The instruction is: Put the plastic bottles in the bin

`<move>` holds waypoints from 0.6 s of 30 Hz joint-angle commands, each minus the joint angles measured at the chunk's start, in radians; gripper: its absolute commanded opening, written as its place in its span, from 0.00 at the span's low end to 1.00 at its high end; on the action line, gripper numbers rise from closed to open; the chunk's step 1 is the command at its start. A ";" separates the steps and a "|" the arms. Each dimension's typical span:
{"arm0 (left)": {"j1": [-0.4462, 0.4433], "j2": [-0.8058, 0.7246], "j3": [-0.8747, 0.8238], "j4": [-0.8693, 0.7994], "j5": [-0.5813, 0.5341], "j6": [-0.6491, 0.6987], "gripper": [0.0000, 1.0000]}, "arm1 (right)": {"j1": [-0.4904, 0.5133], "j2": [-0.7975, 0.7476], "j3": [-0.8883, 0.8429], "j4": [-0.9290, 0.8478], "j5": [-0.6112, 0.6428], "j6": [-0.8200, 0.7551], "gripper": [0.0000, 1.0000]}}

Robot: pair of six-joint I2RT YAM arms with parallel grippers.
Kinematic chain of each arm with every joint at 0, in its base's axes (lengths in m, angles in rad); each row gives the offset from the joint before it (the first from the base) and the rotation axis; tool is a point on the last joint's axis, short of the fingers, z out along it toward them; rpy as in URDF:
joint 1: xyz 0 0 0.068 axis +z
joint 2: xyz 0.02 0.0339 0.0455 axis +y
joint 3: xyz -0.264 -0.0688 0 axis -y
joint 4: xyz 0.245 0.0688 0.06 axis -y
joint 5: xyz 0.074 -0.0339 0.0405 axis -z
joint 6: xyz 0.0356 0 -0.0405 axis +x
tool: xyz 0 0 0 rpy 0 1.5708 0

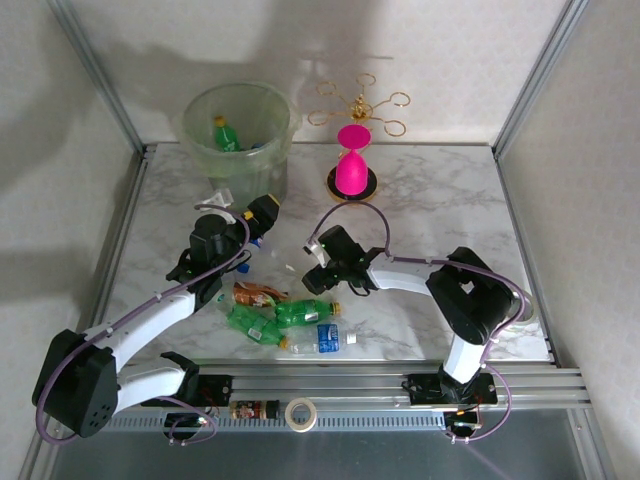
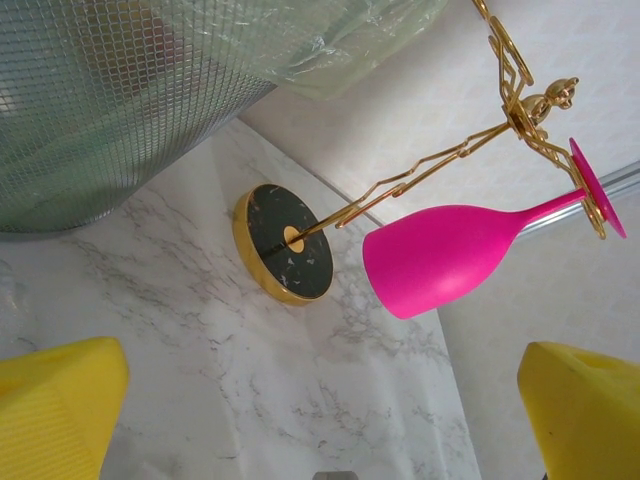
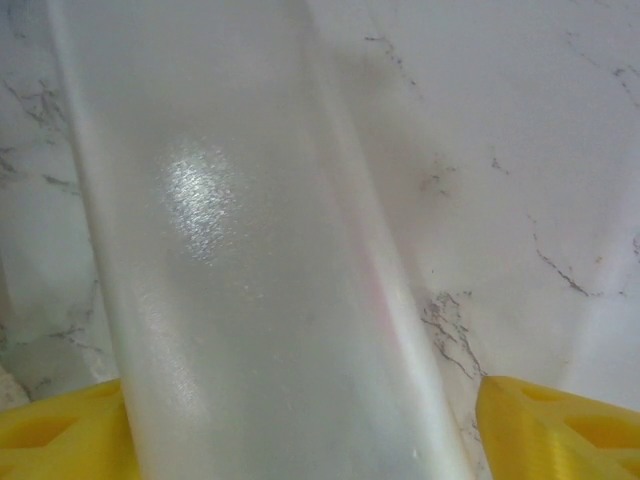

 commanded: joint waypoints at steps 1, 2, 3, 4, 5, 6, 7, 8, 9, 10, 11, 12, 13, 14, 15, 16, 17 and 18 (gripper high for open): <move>-0.003 0.013 -0.013 0.031 0.029 -0.021 0.99 | -0.010 0.019 -0.012 0.029 -0.002 0.005 0.75; -0.003 0.015 -0.014 0.034 0.031 -0.023 1.00 | -0.011 0.019 -0.013 0.034 -0.003 0.005 0.73; -0.003 0.017 -0.015 0.037 0.033 -0.026 1.00 | -0.014 0.018 -0.014 0.038 -0.003 0.005 0.71; -0.003 0.018 -0.015 0.040 0.035 -0.029 1.00 | -0.015 0.019 -0.016 0.043 -0.001 0.007 0.68; -0.003 0.021 -0.015 0.043 0.036 -0.030 1.00 | -0.018 0.017 -0.018 0.049 -0.004 0.008 0.66; -0.003 0.022 -0.015 0.045 0.039 -0.031 1.00 | -0.019 0.013 -0.021 0.054 -0.003 0.011 0.65; -0.005 0.024 -0.015 0.047 0.041 -0.033 1.00 | -0.022 0.008 -0.026 0.062 -0.007 0.014 0.63; -0.005 0.024 -0.015 0.048 0.042 -0.034 1.00 | -0.025 -0.002 -0.031 0.071 -0.011 0.017 0.61; -0.005 0.025 -0.015 0.050 0.044 -0.034 1.00 | -0.029 -0.014 -0.038 0.083 -0.016 0.021 0.59; -0.005 0.025 -0.015 0.050 0.045 -0.036 1.00 | -0.034 -0.032 -0.047 0.096 -0.023 0.026 0.57; -0.005 0.027 -0.015 0.052 0.046 -0.037 1.00 | -0.039 -0.048 -0.053 0.108 -0.031 0.030 0.56; -0.005 0.027 -0.015 0.056 0.049 -0.039 1.00 | -0.046 -0.068 -0.061 0.122 -0.040 0.036 0.55; -0.008 0.028 -0.015 0.061 0.054 -0.039 1.00 | -0.053 -0.089 -0.070 0.137 -0.049 0.042 0.54; -0.009 0.030 -0.014 0.065 0.058 -0.040 1.00 | -0.059 -0.108 -0.076 0.150 -0.058 0.047 0.53; -0.012 0.031 -0.012 0.069 0.064 -0.040 1.00 | -0.070 -0.129 -0.084 0.166 -0.070 0.056 0.52; -0.015 0.034 -0.008 0.074 0.070 -0.040 1.00 | -0.078 -0.150 -0.092 0.181 -0.083 0.064 0.52; -0.018 0.037 -0.005 0.077 0.075 -0.039 1.00 | -0.086 -0.168 -0.099 0.194 -0.095 0.073 0.51; -0.023 0.040 0.000 0.079 0.079 -0.039 0.99 | -0.096 -0.188 -0.105 0.210 -0.111 0.084 0.50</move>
